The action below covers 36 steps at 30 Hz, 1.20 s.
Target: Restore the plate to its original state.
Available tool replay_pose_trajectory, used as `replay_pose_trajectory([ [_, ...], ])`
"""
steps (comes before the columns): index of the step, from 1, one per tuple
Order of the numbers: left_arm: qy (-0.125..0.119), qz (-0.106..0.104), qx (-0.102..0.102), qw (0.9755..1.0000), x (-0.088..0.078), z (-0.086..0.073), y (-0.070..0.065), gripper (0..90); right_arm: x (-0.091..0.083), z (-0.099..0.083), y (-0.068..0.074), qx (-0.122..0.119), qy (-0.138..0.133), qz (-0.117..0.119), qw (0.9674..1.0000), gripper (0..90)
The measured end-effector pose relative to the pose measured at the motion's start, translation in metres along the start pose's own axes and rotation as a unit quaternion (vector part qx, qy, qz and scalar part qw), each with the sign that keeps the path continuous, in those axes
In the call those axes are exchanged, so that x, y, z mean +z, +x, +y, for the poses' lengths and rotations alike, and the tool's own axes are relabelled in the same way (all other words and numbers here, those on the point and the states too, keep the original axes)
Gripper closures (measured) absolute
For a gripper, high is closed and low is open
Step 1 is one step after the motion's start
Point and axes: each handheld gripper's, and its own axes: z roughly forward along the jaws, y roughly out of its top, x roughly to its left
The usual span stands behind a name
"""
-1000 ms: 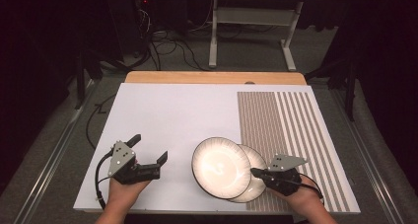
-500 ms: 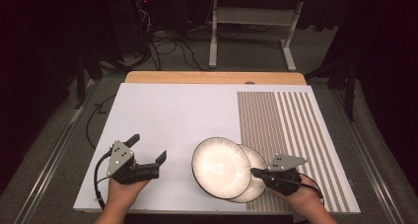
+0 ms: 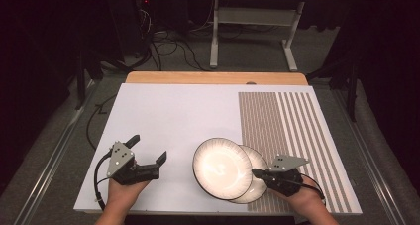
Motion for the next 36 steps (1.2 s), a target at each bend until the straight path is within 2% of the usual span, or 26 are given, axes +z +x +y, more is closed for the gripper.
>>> replay_pose_trajectory([
  [36,-0.001,0.002,0.000,1.0000,-0.0009,-0.0001,0.0008,0.1,-0.0011,-0.0010,-0.0020,0.005,-0.002,-0.004,1.0000,90.0],
])
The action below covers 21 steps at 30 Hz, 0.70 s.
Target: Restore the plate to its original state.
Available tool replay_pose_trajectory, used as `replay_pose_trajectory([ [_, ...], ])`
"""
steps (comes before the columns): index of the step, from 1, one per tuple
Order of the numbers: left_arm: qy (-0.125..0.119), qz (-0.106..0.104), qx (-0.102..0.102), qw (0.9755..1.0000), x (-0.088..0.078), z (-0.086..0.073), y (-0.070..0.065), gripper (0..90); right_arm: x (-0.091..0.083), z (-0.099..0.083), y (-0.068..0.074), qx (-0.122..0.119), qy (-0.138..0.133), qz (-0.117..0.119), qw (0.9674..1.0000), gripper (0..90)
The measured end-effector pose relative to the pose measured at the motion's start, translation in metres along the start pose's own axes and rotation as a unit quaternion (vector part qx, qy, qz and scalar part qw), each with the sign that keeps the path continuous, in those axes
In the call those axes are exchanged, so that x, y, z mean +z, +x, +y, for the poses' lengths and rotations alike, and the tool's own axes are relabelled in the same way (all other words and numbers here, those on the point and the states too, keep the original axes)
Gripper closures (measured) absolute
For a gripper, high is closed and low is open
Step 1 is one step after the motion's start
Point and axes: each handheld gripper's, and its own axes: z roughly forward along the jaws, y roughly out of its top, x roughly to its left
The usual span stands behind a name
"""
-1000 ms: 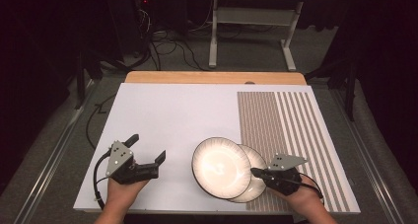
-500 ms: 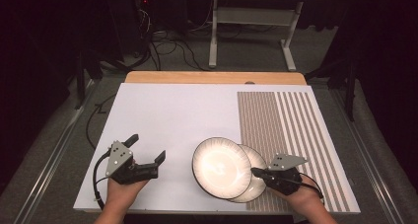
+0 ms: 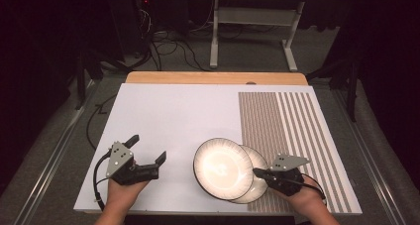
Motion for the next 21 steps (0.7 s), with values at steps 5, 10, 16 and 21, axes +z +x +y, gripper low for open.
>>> replay_pose_trajectory([
  [5,0.000,0.000,-0.001,1.0000,-0.0002,0.0000,0.0001,0.1,-0.0011,-0.0001,-0.0004,-0.001,0.000,-0.002,1.0000,90.0],
  [10,0.000,0.000,-0.001,1.0000,-0.0002,0.0000,0.0004,0.1,-0.0027,-0.0007,-0.0015,0.005,-0.002,-0.004,1.0000,90.0],
  [16,0.000,0.000,-0.001,1.0000,-0.0003,0.0000,0.0005,0.1,-0.0044,-0.0015,-0.0031,0.007,-0.003,-0.005,1.0000,90.0],
  [21,0.000,-0.001,-0.001,1.0000,-0.0003,-0.0001,0.0004,0.1,-0.0062,-0.0026,-0.0043,0.011,-0.001,-0.006,0.9999,90.0],
])
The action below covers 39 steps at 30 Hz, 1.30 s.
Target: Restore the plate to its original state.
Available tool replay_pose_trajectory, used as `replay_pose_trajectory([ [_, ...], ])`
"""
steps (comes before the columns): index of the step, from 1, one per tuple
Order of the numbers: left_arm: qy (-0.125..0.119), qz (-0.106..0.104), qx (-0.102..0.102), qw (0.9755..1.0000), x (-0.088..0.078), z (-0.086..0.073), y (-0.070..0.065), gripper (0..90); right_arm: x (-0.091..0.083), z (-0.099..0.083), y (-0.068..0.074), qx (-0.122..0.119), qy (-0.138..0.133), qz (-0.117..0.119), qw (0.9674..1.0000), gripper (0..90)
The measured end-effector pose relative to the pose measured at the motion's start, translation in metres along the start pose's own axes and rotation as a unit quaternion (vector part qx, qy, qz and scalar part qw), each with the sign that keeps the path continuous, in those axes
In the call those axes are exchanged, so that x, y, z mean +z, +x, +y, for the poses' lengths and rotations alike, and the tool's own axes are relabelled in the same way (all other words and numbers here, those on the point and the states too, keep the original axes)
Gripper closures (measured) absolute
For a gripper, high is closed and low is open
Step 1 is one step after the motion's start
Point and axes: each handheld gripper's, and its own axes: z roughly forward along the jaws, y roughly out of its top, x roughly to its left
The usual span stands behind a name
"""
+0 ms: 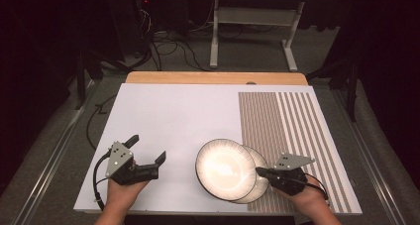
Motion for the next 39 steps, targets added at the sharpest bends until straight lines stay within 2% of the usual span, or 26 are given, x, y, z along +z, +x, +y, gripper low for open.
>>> replay_pose_trajectory([
  [29,-0.001,0.001,-0.004,1.0000,-0.001,0.000,0.002,0.2,-0.006,-0.005,-0.006,0.009,-0.004,-0.007,0.9999,90.0],
  [39,0.000,0.000,-0.003,1.0000,0.000,0.000,0.002,0.3,-0.012,-0.006,-0.010,0.015,-0.008,-0.018,0.9997,90.0],
])
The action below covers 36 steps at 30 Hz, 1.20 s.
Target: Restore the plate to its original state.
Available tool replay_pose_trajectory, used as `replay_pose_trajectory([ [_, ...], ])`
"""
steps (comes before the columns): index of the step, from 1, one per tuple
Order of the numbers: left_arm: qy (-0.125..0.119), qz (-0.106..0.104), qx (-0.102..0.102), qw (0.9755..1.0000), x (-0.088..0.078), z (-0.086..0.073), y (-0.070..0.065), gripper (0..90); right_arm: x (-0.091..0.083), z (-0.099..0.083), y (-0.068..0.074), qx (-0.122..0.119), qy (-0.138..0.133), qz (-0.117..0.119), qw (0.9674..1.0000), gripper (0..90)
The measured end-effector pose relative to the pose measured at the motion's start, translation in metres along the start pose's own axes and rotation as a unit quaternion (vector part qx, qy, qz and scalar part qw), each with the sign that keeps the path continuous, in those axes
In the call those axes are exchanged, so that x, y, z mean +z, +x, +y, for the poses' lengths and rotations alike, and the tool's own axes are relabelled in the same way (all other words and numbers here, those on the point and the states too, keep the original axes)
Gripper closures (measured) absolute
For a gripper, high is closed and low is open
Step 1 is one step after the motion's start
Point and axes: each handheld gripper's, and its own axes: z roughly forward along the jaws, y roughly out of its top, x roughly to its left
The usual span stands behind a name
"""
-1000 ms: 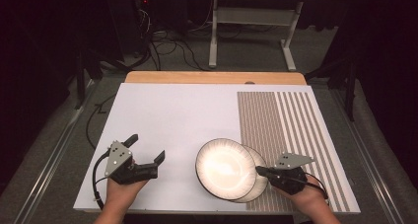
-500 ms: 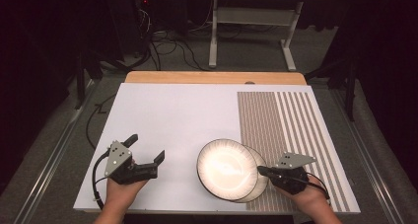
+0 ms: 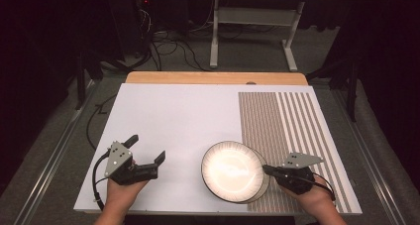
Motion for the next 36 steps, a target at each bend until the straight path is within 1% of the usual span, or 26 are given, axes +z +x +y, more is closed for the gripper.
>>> replay_pose_trajectory([
  [11,0.000,0.001,0.000,1.0000,-0.0003,0.0001,0.0002,0.3,-0.0010,0.0003,0.0007,-0.006,0.000,-0.004,1.0000,90.0],
  [22,0.000,0.002,0.000,1.0000,-0.0002,-0.0002,0.0006,0.3,-0.0035,0.0002,-0.0004,-0.006,-0.002,-0.007,1.0000,90.0],
  [25,0.002,0.002,0.000,1.0000,0.0000,-0.0003,0.0006,0.3,-0.0044,0.0000,-0.0005,-0.003,-0.001,-0.008,1.0000,90.0],
  [29,0.002,0.001,0.002,1.0000,-0.0003,-0.0001,0.0001,0.3,-0.0059,-0.0003,-0.0017,-0.005,-0.003,-0.011,0.9999,90.0],
  [34,0.002,0.002,0.001,1.0000,-0.0005,-0.0001,0.0002,0.3,-0.0081,-0.0010,-0.0022,0.001,-0.002,-0.015,0.9999,90.0],
  [36,0.002,0.003,0.001,1.0000,-0.0004,-0.0002,0.0002,0.3,-0.0084,-0.0014,-0.0036,-0.002,-0.005,-0.014,0.9999,90.0],
])
